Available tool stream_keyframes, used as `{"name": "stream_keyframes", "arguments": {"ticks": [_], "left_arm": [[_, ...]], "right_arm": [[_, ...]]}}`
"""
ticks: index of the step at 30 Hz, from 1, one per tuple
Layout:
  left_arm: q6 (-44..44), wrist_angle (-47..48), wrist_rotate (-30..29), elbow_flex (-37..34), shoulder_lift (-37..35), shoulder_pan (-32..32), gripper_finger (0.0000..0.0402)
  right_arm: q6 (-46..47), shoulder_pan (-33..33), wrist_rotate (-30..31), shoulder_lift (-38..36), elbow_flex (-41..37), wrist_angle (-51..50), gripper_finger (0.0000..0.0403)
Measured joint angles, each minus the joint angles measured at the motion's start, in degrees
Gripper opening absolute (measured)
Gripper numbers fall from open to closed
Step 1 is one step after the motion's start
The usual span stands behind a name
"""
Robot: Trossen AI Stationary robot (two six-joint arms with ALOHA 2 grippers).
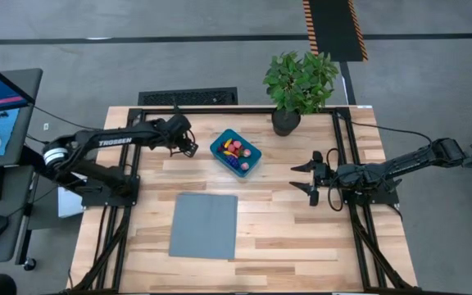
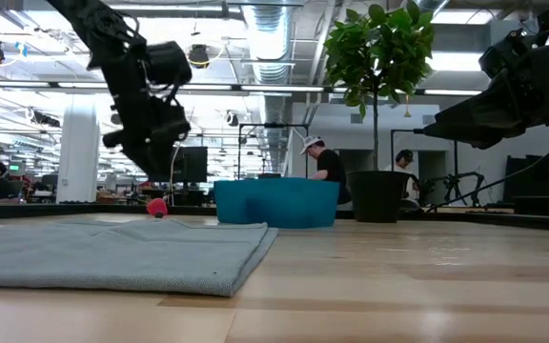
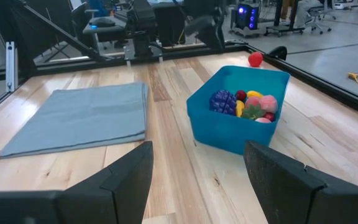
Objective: Pick and placing Produce into tupperware
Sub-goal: Put the blueberry into the container
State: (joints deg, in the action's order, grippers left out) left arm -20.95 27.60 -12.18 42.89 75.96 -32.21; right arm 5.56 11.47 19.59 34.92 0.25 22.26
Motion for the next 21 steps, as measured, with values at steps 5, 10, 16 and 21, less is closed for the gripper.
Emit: {"name": "stream_keyframes", "arguments": {"ticks": [5, 10, 16, 21], "left_arm": [[0.1, -0.6, -0.4, 0.0, 4.7, -0.1, 0.0157], [0.7, -1.7, -0.5, 0.0, 6.2, 0.0, 0.0157], [0.7, -1.7, -1.2, 0.0, 6.7, -0.2, 0.0157], [0.9, -1.4, -0.7, 0.0, 6.7, -0.4, 0.0157]], "right_arm": [[0.0, 0.0, 0.0, 0.0, 0.0, 0.0, 0.0274], [0.0, 0.0, 0.0, 0.0, 0.0, 0.0, 0.0274], [0.0, 0.0, 0.0, 0.0, 0.0, 0.0, 0.0274], [0.0, 0.0, 0.0, 0.0, 0.0, 0.0, 0.0274]]}}
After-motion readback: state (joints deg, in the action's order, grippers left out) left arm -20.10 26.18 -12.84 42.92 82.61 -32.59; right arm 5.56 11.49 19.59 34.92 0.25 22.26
